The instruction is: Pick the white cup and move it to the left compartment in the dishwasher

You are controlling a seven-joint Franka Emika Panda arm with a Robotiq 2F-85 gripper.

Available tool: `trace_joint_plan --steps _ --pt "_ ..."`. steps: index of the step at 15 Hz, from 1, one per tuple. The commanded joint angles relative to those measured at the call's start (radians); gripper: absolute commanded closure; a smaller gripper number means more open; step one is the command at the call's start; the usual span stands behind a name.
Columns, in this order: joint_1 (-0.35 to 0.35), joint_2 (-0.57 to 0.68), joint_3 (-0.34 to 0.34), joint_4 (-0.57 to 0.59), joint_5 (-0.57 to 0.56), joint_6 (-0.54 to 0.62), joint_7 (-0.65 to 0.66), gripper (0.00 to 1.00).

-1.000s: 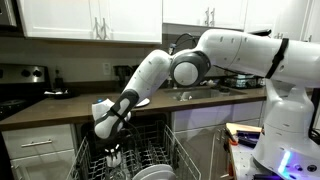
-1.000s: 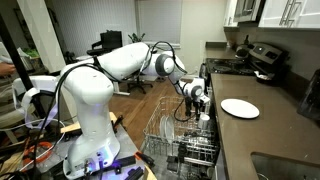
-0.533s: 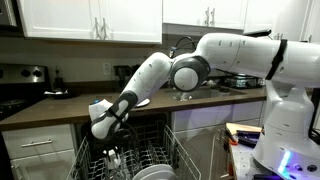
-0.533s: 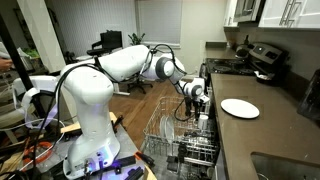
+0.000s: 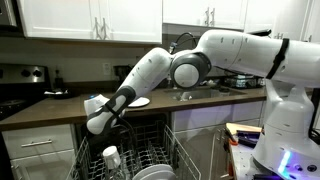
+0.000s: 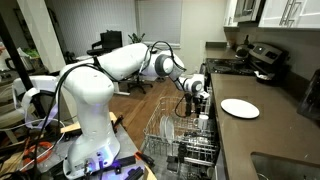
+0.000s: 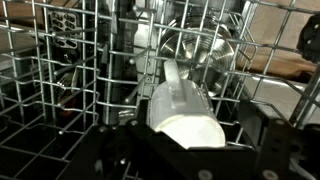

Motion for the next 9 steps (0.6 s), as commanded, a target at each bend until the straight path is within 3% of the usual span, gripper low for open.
trace_joint_plan --steps 1,8,9 --pt "0.030 -0.092 -0.019 -0.103 -0.014 -0.012 -0.002 0.00" --pt "0.100 -0.246 -0.063 -0.317 -0.016 0.003 0.018 0.00" --pt "0.090 -0.279 -0.032 -0.358 -0.055 0.011 0.034 0.00"
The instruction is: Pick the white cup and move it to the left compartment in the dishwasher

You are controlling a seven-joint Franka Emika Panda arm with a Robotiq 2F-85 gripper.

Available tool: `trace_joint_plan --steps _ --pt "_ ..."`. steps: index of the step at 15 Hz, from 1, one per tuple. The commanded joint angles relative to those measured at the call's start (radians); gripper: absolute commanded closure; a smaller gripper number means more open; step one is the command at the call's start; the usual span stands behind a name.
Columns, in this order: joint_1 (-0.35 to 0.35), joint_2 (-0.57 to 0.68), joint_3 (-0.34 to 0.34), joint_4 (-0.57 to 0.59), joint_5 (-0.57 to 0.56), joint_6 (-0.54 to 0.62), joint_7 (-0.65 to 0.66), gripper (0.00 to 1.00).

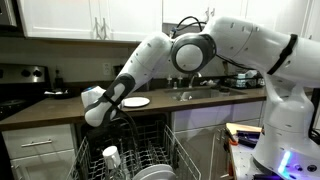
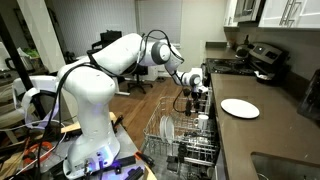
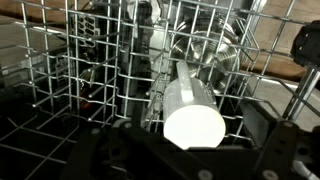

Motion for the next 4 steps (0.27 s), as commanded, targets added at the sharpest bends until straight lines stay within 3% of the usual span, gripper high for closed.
trace_joint_plan --steps 1,2,4 --pt "0.026 -0.147 0.020 -0.203 -0.060 0.014 0.028 0.00" --pt "-0.011 -0.050 0.038 -0.063 -0.059 -0.002 0.022 0.00" --pt "-0.002 -0.093 0.043 -0.120 -0.069 -0.001 0.022 0.00"
